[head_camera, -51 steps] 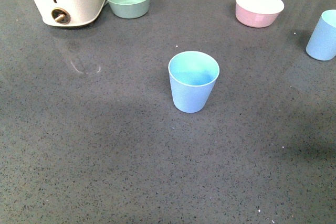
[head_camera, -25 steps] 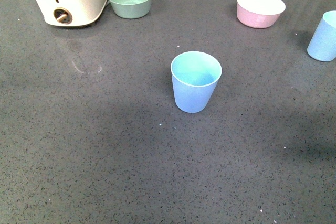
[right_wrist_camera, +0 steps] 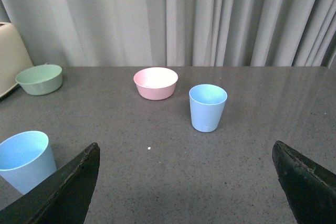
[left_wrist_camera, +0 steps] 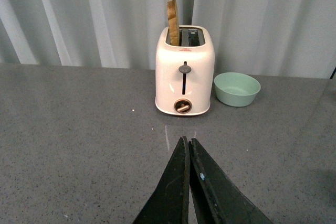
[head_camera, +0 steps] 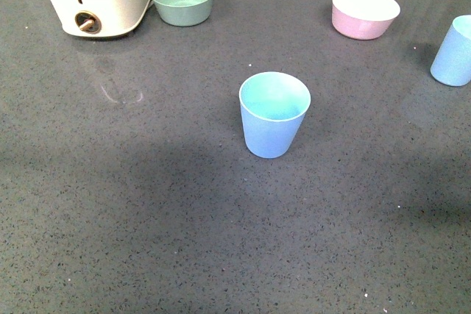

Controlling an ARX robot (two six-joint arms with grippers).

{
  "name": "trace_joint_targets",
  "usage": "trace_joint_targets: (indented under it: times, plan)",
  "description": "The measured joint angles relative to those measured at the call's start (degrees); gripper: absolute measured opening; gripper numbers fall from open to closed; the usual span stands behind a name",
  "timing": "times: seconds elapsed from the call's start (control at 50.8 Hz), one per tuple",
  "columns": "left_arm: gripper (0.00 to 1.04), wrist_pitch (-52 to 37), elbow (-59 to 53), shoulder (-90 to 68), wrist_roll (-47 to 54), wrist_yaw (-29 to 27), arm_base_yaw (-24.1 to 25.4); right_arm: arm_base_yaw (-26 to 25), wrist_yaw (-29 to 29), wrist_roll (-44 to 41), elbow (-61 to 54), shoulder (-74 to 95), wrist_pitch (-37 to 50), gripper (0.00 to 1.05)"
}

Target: Stack blue cups with both arms

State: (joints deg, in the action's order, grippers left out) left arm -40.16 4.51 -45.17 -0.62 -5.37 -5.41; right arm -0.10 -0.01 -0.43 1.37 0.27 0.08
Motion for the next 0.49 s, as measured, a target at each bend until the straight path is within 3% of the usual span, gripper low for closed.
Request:
trace_joint_targets:
  times: [0.138, 0.492]
  plan:
    - [0.02, -0.3, -2.8, 3.2, 0.1, 4.9, 4.9, 0.0, 0.0, 0.0, 0.0, 0.0, 0.0, 0.96]
    - [0.02, 10.6, -3.6, 15.2, 0.1, 5.4, 5.2, 0.0, 0.0, 0.0, 0.0, 0.0, 0.0, 0.96]
